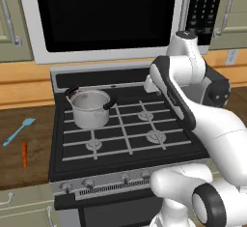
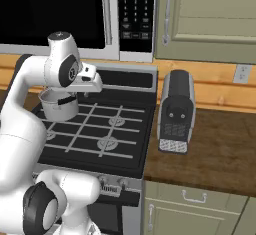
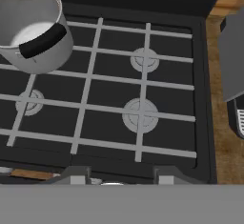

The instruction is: Put the carrot and sweet potato in the pot. Retrieve the spatula and lightly stir the vegetables in the pot.

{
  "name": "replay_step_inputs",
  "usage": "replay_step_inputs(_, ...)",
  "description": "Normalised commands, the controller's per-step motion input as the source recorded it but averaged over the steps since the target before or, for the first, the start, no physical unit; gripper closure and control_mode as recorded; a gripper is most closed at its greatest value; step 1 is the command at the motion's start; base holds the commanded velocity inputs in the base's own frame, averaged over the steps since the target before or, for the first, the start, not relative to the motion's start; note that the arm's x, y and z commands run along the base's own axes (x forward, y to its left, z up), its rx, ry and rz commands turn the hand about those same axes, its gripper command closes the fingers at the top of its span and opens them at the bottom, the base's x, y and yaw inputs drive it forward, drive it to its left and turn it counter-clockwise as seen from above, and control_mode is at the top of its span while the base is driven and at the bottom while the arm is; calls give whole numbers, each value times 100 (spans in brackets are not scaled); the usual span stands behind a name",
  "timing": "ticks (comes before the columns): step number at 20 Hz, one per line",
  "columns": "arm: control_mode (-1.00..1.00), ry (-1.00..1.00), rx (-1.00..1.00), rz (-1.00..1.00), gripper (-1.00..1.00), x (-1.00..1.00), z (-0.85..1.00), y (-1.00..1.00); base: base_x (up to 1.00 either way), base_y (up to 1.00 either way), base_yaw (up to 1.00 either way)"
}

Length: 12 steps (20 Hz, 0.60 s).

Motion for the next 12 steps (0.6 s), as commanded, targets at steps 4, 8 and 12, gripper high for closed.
replay_step_inputs(4, 100, 0, 0, 0, -100, 0, 0, 0, -6, 0, 0)
replay_step_inputs(8, 100, 0, 0, 0, -100, 0, 0, 0, -30, 47, 1)
replay_step_inputs(12, 100, 0, 0, 0, -100, 0, 0, 0, -10, 88, 1)
